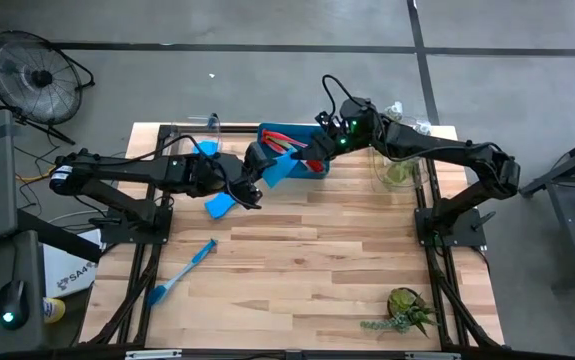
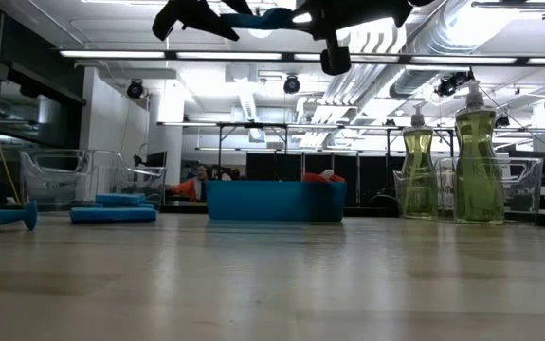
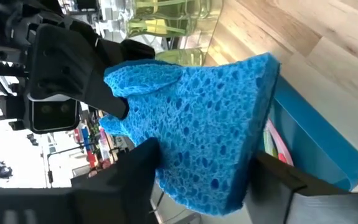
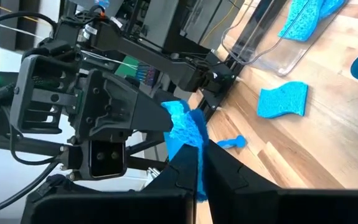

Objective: Pick & Place Kitchen Sink Supplies
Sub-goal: Put the bottom blue sponge into the left transparent bin

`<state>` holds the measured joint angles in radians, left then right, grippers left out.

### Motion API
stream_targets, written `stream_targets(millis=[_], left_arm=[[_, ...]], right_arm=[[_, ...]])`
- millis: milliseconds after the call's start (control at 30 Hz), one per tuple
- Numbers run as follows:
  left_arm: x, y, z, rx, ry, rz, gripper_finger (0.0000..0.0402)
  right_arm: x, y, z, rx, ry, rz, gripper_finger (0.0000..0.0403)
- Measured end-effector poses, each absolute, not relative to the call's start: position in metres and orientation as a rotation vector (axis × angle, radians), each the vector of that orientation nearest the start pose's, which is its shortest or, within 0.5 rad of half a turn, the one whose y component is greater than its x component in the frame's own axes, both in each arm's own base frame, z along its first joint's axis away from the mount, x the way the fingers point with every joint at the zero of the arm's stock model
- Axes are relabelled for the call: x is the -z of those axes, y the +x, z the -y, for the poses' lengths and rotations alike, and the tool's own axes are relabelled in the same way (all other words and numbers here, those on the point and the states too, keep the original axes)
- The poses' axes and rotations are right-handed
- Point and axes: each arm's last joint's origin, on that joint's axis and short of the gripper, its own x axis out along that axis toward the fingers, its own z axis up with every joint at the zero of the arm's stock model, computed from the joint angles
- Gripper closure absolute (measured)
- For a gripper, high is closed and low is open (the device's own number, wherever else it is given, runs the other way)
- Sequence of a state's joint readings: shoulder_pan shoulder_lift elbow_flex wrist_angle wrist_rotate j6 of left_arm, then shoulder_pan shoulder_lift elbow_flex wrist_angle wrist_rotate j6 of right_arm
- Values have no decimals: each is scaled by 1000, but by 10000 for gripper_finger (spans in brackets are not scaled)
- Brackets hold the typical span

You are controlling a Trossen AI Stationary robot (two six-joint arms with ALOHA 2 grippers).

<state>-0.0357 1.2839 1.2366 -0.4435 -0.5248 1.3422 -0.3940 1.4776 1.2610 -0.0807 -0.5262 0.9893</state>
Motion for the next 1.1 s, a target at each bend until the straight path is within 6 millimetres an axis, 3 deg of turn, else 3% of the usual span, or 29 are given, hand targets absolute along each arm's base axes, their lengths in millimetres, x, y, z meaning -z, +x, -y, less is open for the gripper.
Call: stream_targets(millis=[167,500,833,1100], left_arm=[[-361,275,-4,-65,1420,-717,249],[-366,278,-3,-74,1406,-645,301],[-365,278,-3,-67,1407,-652,388],[-362,276,-3,-46,1410,-689,383]], right_arm=[[-345,314,120,24,1115,-306,398],[-345,314,122,27,1109,-300,397],[-348,315,122,12,1076,-269,363],[-355,308,127,50,1024,-218,322]])
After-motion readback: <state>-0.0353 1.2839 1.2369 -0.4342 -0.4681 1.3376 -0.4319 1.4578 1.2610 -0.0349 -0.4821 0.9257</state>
